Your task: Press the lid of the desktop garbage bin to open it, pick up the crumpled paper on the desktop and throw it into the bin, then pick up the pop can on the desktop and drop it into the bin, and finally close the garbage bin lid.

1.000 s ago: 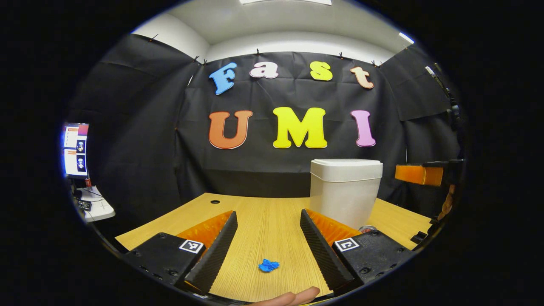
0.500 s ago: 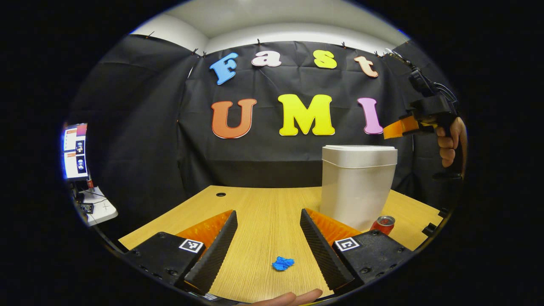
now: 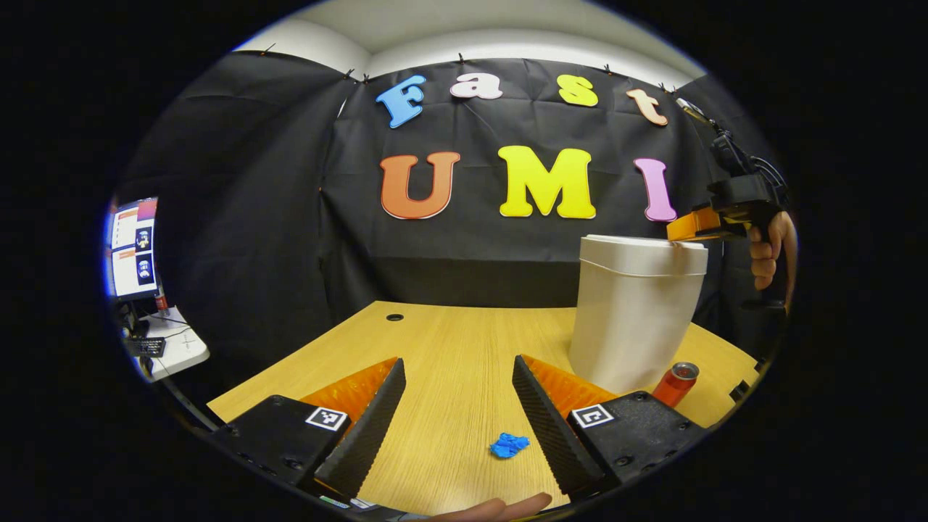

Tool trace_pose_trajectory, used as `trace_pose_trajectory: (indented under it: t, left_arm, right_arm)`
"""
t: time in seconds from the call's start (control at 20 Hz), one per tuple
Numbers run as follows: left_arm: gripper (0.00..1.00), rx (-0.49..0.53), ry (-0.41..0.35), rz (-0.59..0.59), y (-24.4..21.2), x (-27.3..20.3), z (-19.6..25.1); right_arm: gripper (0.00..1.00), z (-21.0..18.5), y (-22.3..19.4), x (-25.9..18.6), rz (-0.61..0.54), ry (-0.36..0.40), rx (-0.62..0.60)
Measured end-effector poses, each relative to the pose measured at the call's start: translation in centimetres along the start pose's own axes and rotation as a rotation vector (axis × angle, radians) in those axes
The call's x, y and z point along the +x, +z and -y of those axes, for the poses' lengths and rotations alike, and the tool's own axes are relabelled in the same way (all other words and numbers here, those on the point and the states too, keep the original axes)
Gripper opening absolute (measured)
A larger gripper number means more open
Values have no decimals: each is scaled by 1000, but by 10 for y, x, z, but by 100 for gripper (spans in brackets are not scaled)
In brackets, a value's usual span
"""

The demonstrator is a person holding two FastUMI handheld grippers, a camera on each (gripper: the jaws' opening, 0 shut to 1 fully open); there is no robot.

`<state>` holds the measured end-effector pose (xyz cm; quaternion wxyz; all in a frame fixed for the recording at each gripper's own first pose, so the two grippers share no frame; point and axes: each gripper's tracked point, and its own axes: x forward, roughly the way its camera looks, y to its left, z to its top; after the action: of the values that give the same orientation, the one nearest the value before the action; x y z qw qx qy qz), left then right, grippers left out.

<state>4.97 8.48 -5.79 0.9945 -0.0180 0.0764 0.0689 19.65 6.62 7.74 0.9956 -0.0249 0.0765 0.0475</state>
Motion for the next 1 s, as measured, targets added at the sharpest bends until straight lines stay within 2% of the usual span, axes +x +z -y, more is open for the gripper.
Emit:
trace_pose_trajectory:
  t: [0.2, 0.35, 0.5, 0.55, 0.6, 0.65, 0.7, 0.75, 0.8, 0.85, 0.9, 1.0]
  left_arm:
    - [96, 5, -22, 22, 6, -2, 6]
    - [96, 15, -37, 25, 4, -2, 5]
    - [96, 12, -36, 4, -1, -3, 6]
    - [96, 18, -33, 0, -2, -3, 6]
    - [96, 32, -36, -2, -3, -3, 6]
    - [96, 52, -30, -1, -3, -3, 5]
    - [96, 75, -19, 1, -3, -3, 2]
    - [96, 88, -19, 1, -4, -2, 4]
    - [96, 84, -31, 2, -5, 1, 11]
    - [96, 65, -42, -4, -9, 2, 17]
    - [96, 53, -50, -12, -11, 2, 21]
    - [96, 70, -65, -12, -10, 0, 26]
  right_arm:
    - [1, 1, -1, -2, -44, 3, 20]
    - [1, -2, 2, -13, 8, 1, 34]
    - [1, -12, -13, -38, 62, -9, -40]
    - [12, -14, -19, -47, 79, -11, -56]
    - [37, -17, -21, -54, 96, -10, -64]
    - [46, -18, -22, -60, 115, -9, -72]
    - [60, -21, -16, -67, 145, 7, -69]
    - [58, -26, -7, -70, 179, 29, -68]
    - [70, -20, 6, -68, 207, 15, -65]
    - [70, -9, 14, -63, 212, -11, -53]
    - [64, -3, 18, -53, 194, -20, -33]
    - [64, -4, 17, -35, 131, -8, 3]
